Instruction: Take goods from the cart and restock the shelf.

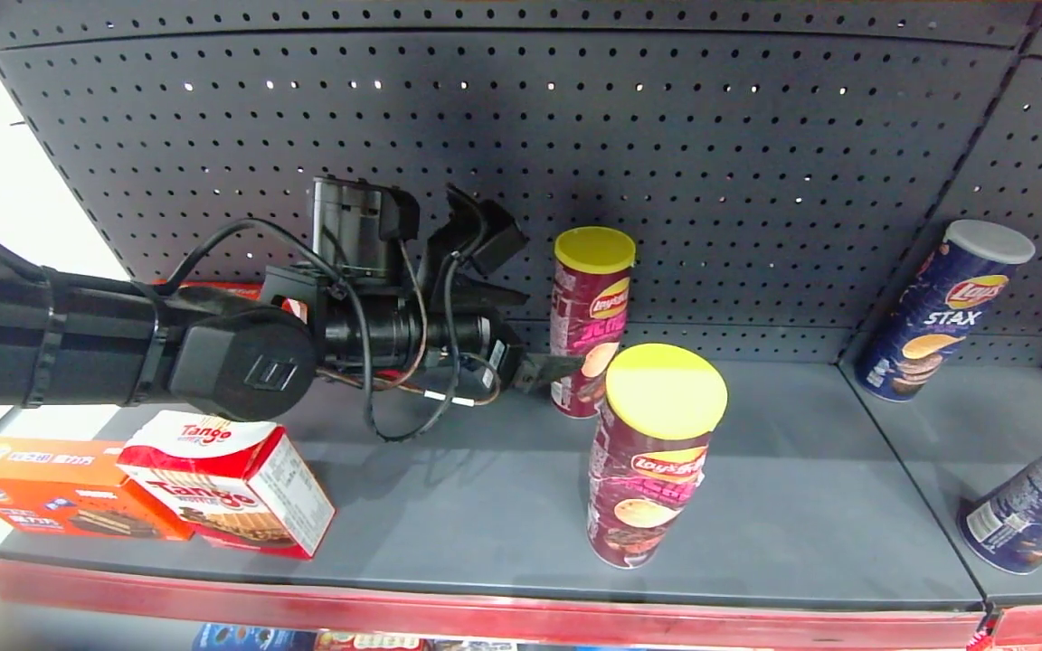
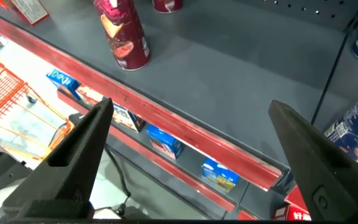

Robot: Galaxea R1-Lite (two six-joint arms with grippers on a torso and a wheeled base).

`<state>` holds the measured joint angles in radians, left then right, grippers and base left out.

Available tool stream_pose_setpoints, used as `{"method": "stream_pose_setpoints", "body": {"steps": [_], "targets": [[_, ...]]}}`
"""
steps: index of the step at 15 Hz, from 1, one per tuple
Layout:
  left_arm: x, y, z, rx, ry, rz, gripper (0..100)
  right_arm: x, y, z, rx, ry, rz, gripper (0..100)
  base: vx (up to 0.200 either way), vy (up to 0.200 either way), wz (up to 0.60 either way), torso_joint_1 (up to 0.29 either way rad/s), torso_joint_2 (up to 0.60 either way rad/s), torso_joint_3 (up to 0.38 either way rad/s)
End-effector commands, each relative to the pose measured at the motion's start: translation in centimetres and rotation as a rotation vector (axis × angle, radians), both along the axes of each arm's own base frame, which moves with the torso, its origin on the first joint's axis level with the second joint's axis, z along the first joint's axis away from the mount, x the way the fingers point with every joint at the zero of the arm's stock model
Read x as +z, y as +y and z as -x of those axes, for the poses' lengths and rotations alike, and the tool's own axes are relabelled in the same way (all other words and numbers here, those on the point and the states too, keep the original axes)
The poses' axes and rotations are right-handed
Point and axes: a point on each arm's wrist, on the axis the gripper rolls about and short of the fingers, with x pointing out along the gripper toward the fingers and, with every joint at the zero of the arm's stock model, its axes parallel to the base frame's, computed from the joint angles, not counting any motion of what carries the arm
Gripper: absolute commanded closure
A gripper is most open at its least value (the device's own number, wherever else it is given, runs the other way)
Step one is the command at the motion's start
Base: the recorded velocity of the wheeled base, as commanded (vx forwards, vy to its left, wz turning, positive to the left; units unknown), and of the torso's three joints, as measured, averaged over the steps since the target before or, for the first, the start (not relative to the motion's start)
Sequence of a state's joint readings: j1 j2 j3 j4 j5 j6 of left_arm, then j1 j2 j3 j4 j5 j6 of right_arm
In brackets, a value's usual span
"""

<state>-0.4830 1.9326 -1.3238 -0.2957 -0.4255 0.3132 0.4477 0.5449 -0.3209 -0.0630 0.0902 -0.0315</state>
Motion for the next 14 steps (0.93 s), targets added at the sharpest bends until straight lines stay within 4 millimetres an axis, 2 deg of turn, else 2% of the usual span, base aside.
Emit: {"method": "stream_pose_setpoints", "body": {"steps": [1,5,9,14], "targets": [[-0.7,-0.3,-0.5,0.02,0.01,-0.015,0,0.1,0.2,-0.3,0.002,0.012,0.007,0,0.0,0.0,0.0,0.0,0.0,0.0],[-1.5,0.0,-1.4,0.119,0.007,-0.089,0,0.0,0.3,-0.6,0.007,0.026,0.013,0,0.0,0.0,0.0,0.0,0.0,0.0],[-1.1,-0.8,-2.7,0.173,-0.023,-0.093,0,0.1,0.3,-0.6,0.005,0.025,0.012,0,0.0,0.0,0.0,0.0,0.0,0.0],[-1.2,-0.6,-2.8,0.208,-0.026,-0.103,0,0.0,0.3,-0.5,0.005,0.023,0.012,0,0.0,0.0,0.0,0.0,0.0,0.0]]}}
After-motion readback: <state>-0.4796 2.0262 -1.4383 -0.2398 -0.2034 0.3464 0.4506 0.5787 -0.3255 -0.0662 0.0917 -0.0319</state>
